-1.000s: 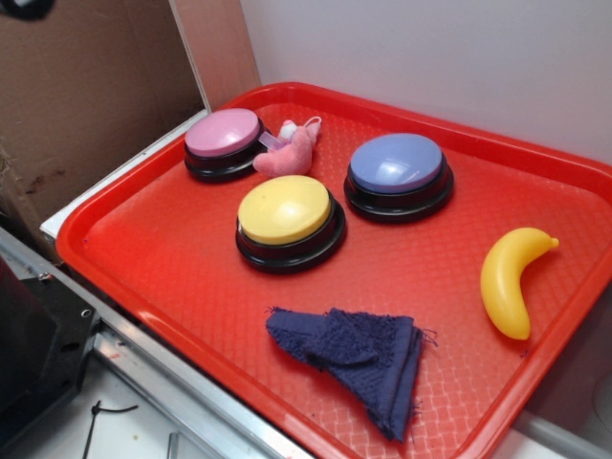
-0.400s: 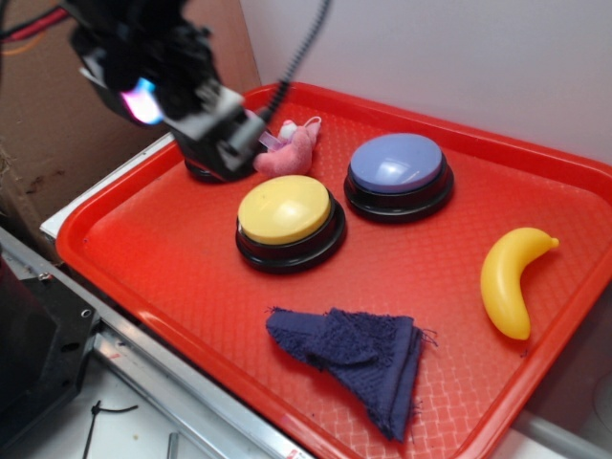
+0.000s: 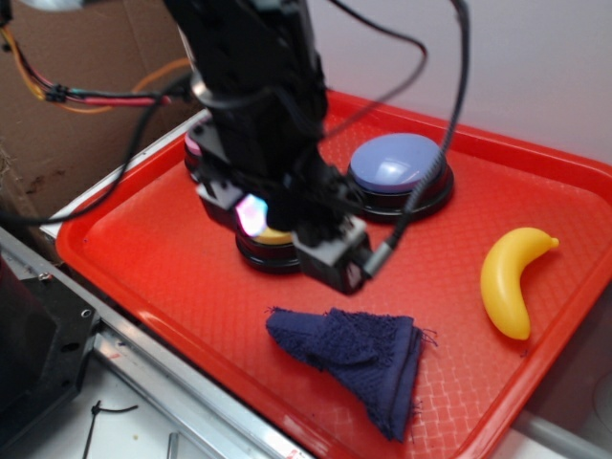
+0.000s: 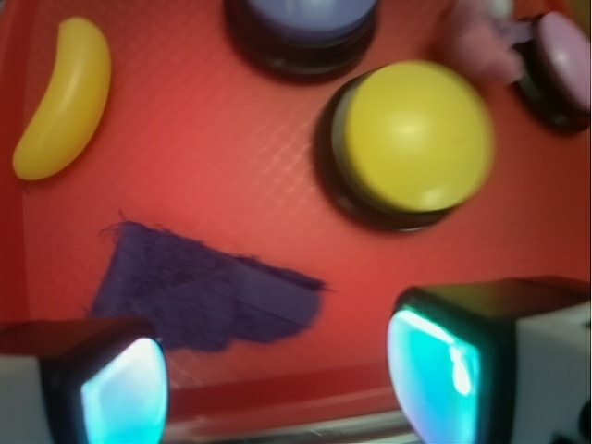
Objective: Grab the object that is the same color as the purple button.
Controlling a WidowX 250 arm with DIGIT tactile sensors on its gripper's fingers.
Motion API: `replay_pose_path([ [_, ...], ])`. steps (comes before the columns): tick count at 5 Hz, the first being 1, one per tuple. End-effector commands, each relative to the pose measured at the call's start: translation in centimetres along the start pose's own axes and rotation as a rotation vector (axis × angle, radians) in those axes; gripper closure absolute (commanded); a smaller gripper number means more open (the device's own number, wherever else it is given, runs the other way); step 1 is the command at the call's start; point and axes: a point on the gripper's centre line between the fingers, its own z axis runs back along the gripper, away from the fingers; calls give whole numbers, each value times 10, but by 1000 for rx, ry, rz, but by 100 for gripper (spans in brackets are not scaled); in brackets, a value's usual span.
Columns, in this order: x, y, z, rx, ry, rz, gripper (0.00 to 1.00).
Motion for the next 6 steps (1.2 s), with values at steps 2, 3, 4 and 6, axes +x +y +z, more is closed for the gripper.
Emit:
replay_pose_path([
  [2, 3, -15, -65, -59, 104, 88, 0],
  [3, 0, -13, -72, -47, 127, 126, 0],
  [4, 5, -11, -76, -23, 125, 154, 100],
  [6, 2, -10, -73, -12, 116, 185, 100],
])
